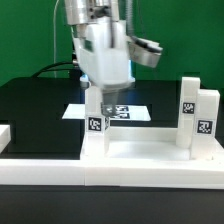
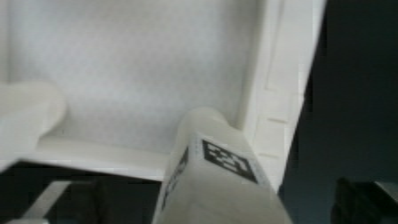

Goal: Assemble desk

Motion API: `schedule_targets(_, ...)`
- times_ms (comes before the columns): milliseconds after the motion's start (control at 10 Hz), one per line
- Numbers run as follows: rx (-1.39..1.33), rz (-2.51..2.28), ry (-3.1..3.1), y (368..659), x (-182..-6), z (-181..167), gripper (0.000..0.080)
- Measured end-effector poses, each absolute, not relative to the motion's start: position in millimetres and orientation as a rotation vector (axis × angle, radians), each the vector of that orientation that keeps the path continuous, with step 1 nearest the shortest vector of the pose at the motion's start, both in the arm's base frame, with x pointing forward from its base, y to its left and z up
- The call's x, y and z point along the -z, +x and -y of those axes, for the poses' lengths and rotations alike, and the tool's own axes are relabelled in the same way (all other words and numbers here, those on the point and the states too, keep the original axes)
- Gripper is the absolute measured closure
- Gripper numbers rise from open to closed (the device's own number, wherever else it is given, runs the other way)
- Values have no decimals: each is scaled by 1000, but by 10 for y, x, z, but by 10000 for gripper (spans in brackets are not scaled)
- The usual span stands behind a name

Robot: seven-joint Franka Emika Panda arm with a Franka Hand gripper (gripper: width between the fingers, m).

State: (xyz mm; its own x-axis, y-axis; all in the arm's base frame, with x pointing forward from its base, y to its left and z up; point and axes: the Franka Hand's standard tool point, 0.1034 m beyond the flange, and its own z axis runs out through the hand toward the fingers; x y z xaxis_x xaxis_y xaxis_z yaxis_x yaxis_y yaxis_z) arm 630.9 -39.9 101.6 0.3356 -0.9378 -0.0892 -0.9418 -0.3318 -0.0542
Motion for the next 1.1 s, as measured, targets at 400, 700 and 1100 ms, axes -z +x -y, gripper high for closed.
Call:
schedule_targets(400, -43, -1386, -2711, 6299, -1009, 371, 151)
schedule_targets(700, -49, -675, -2997, 6339, -1094, 463, 151)
schedule_targets(1100, -52, -735, -2980, 6333, -1083, 458, 299)
